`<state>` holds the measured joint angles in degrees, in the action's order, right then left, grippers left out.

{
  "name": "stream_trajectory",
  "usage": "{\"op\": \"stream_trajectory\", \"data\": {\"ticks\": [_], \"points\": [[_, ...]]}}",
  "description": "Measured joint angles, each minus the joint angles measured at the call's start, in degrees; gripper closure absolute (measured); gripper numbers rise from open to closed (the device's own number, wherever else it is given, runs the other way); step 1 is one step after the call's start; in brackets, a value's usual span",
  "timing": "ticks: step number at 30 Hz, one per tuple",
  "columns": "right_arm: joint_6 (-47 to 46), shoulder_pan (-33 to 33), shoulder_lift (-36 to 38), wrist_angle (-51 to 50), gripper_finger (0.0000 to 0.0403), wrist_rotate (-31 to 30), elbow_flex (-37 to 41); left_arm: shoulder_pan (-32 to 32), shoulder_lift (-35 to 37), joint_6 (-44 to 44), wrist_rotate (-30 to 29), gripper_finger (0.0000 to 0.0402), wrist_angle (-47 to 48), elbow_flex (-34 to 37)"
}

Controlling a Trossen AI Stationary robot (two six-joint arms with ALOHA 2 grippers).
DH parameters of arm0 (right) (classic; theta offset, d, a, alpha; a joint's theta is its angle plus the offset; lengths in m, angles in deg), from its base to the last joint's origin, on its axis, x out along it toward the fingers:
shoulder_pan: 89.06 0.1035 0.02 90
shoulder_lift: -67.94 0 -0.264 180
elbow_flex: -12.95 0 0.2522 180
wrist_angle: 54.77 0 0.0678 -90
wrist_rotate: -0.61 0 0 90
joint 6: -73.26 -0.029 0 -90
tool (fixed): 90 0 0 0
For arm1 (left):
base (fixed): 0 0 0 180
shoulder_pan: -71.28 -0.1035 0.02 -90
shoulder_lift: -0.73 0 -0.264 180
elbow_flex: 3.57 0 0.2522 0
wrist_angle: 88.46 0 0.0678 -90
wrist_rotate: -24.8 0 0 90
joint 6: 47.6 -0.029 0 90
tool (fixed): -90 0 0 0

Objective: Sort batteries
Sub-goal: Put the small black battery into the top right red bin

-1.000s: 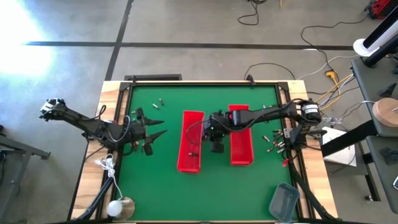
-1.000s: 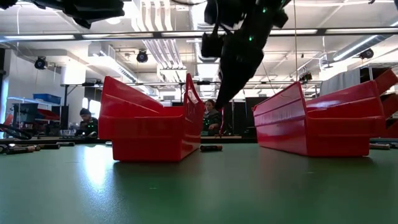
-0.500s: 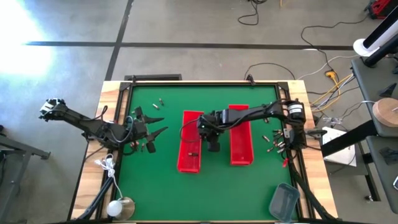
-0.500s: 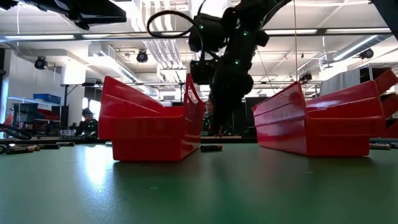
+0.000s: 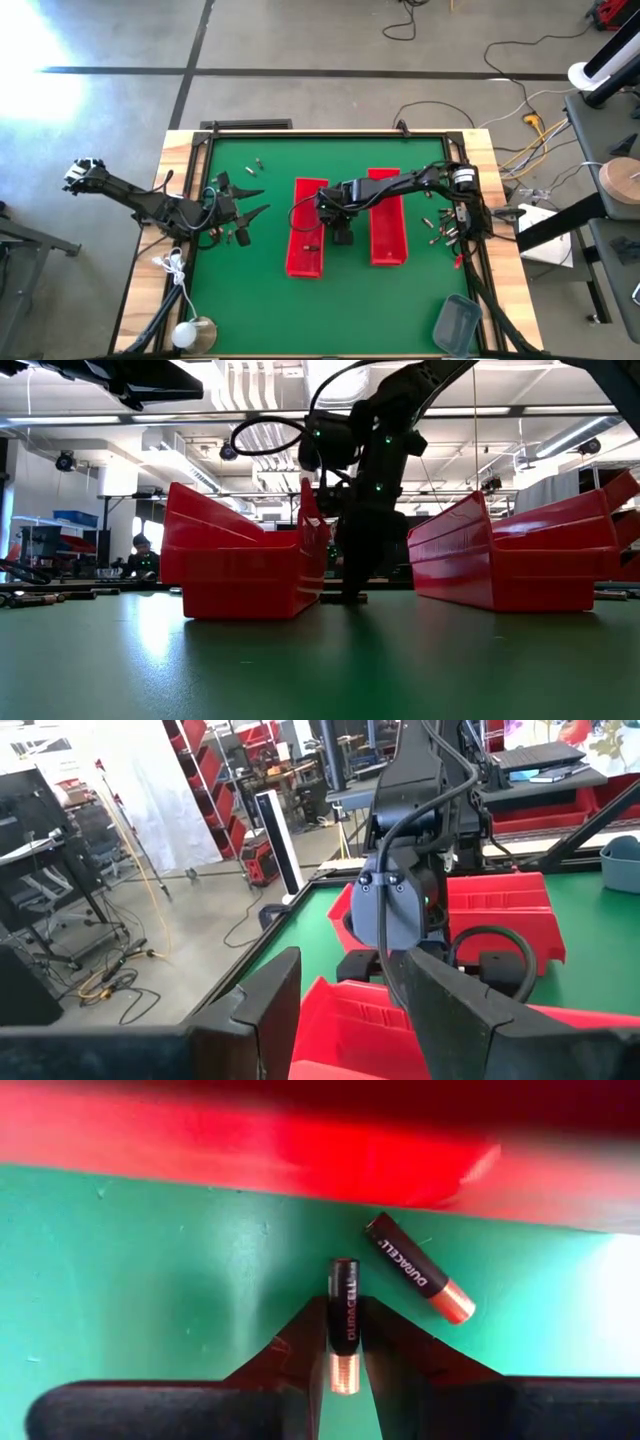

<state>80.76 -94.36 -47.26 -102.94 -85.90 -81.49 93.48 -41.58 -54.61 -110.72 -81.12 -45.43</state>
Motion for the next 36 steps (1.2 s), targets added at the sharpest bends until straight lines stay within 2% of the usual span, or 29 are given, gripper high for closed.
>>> {"op": "stream_trajectory", "data": {"ticks": [22, 36], "points": [[-1.9, 0.3, 0.3, 2.0, 0.0363, -1.1, 3.1, 0.0, -0.2, -0.2, 0.0, 0.0244, -1.1, 0.0], [-4.9, 1.0, 4.0, 0.9, 0.0365, -2.0, 3.5, 0.0, -0.3, -0.2, 0.0, 0.0244, -1.2, 0.0]]}}
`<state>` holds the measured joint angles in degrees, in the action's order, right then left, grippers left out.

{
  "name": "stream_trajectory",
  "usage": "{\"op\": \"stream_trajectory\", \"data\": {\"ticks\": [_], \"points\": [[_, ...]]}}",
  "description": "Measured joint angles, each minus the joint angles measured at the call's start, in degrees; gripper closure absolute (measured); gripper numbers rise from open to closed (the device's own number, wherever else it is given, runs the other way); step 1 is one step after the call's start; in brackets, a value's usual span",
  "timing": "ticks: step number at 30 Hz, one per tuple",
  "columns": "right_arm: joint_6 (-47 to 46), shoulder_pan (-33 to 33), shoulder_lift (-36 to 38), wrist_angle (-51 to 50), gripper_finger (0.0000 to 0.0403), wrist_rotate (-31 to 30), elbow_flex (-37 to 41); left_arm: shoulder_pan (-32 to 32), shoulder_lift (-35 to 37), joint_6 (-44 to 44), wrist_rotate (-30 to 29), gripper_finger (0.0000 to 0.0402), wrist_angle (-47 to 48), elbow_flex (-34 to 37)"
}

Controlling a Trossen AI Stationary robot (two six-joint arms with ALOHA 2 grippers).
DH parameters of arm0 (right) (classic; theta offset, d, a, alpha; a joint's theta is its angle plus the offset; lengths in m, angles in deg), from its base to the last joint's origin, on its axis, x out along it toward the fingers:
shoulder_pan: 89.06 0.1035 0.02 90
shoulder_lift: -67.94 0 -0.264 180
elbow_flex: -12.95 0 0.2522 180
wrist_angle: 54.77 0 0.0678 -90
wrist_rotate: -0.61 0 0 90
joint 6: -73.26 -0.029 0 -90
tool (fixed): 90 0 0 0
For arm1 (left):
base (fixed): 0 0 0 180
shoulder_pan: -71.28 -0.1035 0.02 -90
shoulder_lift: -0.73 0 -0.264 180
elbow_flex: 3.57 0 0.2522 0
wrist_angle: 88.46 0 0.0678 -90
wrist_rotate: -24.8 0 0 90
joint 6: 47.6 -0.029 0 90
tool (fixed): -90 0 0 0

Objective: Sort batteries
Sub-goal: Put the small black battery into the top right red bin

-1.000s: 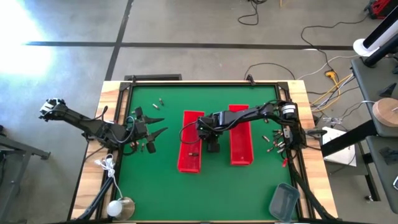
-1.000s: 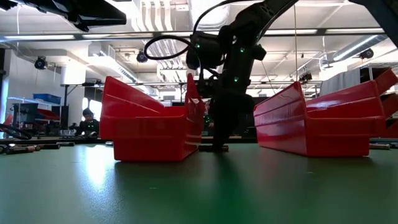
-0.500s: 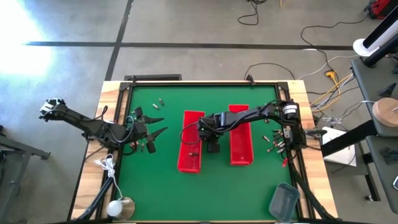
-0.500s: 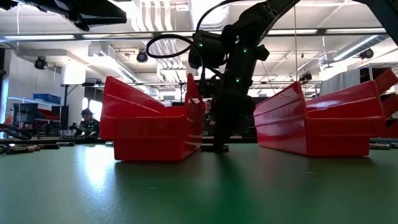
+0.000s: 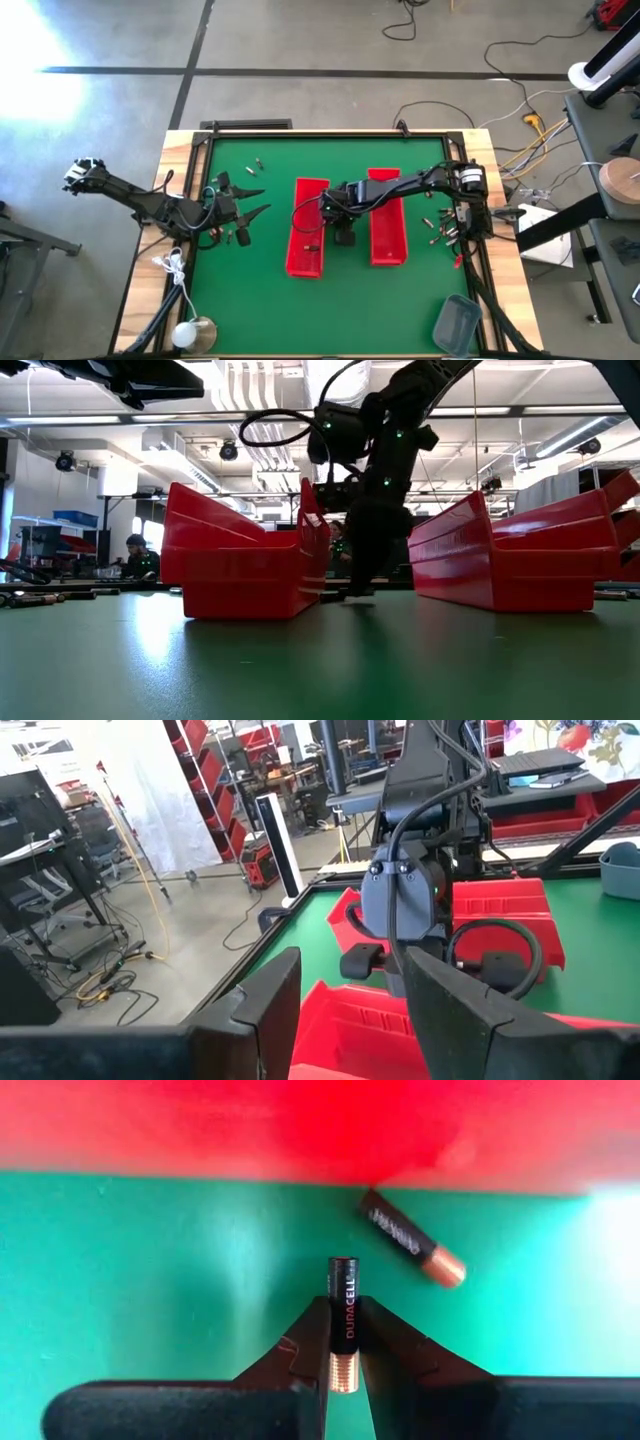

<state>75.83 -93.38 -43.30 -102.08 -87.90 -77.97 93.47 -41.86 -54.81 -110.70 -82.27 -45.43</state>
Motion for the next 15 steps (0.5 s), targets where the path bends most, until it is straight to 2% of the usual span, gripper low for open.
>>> {"op": "stream_trajectory", "data": {"ticks": [4, 9, 15], "points": [[-1.6, 1.1, 3.2, -3.7, 0.0365, -0.1, 0.0, 0.0, 0.0, 0.0, 0.0, 0.0244, 0.0, 0.0], [-3.0, 2.1, 10.9, -7.3, 0.0365, -0.5, -0.1, 0.0, -0.3, 0.0, 0.0, 0.0244, -0.2, 0.0], [0.2, 1.9, 22.8, -18.1, 0.0365, -9.3, -0.1, 0.0, -1.8, 0.2, 0.0, 0.0244, -0.4, 0.0]]}}
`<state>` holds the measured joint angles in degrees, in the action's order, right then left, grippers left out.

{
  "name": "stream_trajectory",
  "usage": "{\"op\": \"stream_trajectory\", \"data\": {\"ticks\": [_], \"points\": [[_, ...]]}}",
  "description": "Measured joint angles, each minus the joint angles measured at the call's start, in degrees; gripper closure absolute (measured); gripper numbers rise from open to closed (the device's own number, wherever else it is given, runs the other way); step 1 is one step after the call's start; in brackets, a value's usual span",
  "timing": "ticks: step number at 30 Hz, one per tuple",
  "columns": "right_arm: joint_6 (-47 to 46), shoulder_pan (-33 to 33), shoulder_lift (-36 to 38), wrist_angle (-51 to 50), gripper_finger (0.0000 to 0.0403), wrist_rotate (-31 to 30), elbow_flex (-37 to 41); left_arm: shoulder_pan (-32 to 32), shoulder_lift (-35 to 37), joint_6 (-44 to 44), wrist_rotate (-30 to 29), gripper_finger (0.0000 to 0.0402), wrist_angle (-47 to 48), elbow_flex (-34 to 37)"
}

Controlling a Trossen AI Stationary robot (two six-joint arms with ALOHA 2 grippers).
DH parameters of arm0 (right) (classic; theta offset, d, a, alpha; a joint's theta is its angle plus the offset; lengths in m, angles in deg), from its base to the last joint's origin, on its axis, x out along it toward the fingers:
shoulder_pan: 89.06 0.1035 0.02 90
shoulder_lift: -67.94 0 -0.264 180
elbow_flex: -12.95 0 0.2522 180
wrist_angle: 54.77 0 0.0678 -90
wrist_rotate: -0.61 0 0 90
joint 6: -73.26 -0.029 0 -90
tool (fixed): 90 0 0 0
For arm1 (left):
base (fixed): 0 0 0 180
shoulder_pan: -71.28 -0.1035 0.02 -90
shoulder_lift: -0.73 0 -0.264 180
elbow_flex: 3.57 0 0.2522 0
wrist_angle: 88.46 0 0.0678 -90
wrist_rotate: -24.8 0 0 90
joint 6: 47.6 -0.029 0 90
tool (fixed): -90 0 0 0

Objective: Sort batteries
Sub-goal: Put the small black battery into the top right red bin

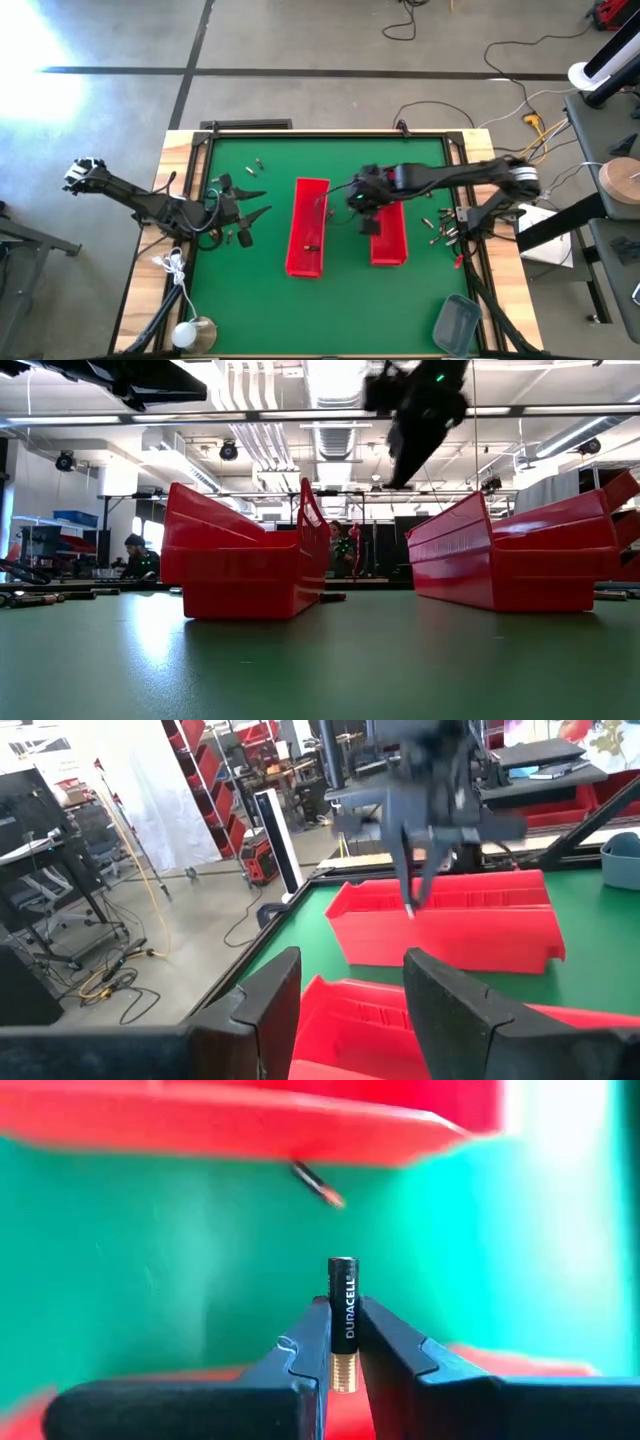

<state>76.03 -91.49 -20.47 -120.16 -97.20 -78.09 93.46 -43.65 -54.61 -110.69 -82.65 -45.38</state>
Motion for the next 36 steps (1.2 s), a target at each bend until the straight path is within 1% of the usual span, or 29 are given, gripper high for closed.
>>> {"op": "stream_trajectory", "data": {"ticks": [3, 6, 10, 13, 16, 21, 23, 31, 36], "points": [[1.7, -0.7, 5.5, -4.6, 0.0365, -1.3, 1.5, 0.0, -1.0, 0.0, 0.0, 0.0244, 0.0, -0.1], [1.9, -1.6, 9.6, -4.8, 0.0365, -1.4, 4.5, 0.0, -2.0, 0.0, 0.0, 0.0244, -1.1, -0.1], [0.3, -3.0, 11.9, -3.5, 0.0365, -0.8, 10.6, 0.0, -3.2, -0.5, 0.0, 0.0244, -3.1, -0.1], [0.3, -3.8, 12.1, 0.4, 0.0365, 2.3, 16.3, 0.0, -2.9, -2.3, 0.0, 0.0244, -4.0, -0.1], [0.2, -4.0, 11.0, 3.8, 0.0365, 5.5, 20.7, 0.1, -1.5, -3.0, 0.0, 0.0244, -3.9, -0.1], [1.3, -4.2, 7.1, 7.5, 0.0365, 5.6, 24.6, 0.1, 1.6, -3.0, 0.0, 0.0244, -4.1, -0.1], [1.8, -4.3, 4.8, 9.0, 0.0365, 5.5, 24.6, 0.1, 2.2, -3.0, 0.0, 0.0244, -4.0, 0.0], [4.9, -4.2, -5.3, 8.6, 0.0365, 6.8, 20.4, 0.1, 1.8, -3.2, 0.0, 0.0244, -3.9, 0.1], [3.6, -4.3, -8.9, 7.6, 0.0365, 7.2, 19.3, 0.1, 1.6, -3.1, 0.0, 0.0245, -2.9, 0.1]]}}
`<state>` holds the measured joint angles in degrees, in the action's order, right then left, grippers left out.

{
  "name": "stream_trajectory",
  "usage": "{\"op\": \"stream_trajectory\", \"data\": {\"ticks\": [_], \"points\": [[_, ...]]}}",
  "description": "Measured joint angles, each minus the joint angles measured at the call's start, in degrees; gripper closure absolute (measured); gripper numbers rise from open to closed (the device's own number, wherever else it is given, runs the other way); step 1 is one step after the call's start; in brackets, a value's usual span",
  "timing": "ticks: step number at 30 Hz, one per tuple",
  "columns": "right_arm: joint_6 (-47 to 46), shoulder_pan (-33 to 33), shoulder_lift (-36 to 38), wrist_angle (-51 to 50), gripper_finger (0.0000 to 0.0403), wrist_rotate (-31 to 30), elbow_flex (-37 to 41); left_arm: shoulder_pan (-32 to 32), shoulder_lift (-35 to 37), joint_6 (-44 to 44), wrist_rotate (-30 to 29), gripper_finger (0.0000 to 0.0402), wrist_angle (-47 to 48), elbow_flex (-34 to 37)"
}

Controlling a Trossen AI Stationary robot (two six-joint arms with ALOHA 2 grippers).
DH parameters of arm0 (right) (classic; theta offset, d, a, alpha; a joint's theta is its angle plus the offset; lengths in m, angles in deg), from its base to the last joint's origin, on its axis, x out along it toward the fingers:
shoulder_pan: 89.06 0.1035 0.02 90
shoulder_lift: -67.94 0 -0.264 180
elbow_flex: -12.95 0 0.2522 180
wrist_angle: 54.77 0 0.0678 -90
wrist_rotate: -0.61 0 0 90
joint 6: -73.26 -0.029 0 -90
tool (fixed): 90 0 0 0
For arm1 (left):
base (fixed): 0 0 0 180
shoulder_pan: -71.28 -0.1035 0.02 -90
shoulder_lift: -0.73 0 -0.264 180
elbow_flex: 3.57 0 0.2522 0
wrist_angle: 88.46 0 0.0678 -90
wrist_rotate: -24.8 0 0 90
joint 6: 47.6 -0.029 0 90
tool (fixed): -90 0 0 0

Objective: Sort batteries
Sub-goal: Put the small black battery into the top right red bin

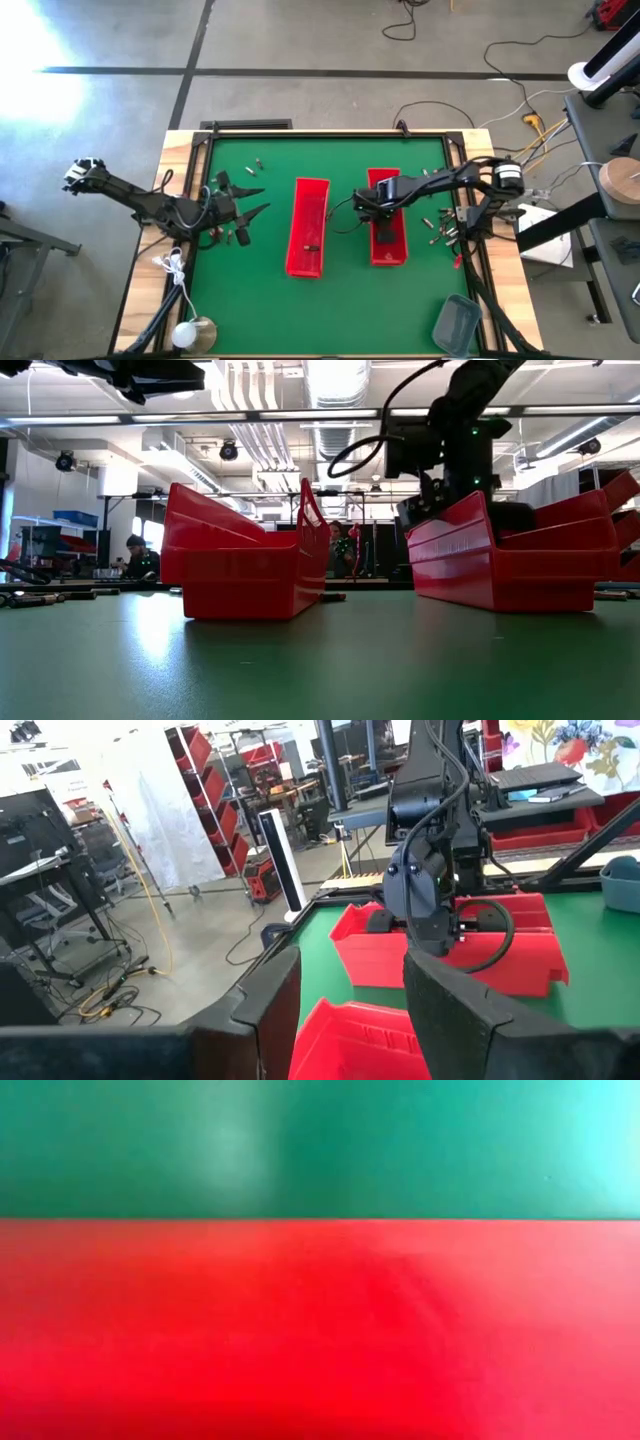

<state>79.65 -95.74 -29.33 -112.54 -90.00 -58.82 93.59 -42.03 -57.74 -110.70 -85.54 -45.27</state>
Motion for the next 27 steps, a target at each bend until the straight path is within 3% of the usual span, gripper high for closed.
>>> {"op": "stream_trajectory", "data": {"ticks": [8, 13, 20, 24, 27], "points": [[-1.9, 0.0, -0.2, 0.0, 0.0352, 3.2, 0.1, 0.0, 0.0, 0.1, 0.0, 0.0244, 0.8, 0.0], [-2.5, 0.2, 2.1, -3.1, 0.0301, 2.4, 0.3, 0.0, 0.0, 0.1, 0.0, 0.0244, 0.8, 0.0], [-7.1, 1.1, 7.3, -16.7, 0.0236, -2.9, -9.1, 0.0, 0.1, 0.3, 0.0, 0.0244, 0.7, 0.0], [-5.2, 2.2, 9.8, -13.2, 0.0221, -5.7, -14.7, 0.0, 0.1, 0.4, 0.2, 0.0244, 0.5, 0.0], [-2.7, 2.3, 10.1, -4.3, 0.0219, -6.0, -16.3, 0.0, 0.1, 0.4, 0.4, 0.0244, 0.5, 0.0]]}}
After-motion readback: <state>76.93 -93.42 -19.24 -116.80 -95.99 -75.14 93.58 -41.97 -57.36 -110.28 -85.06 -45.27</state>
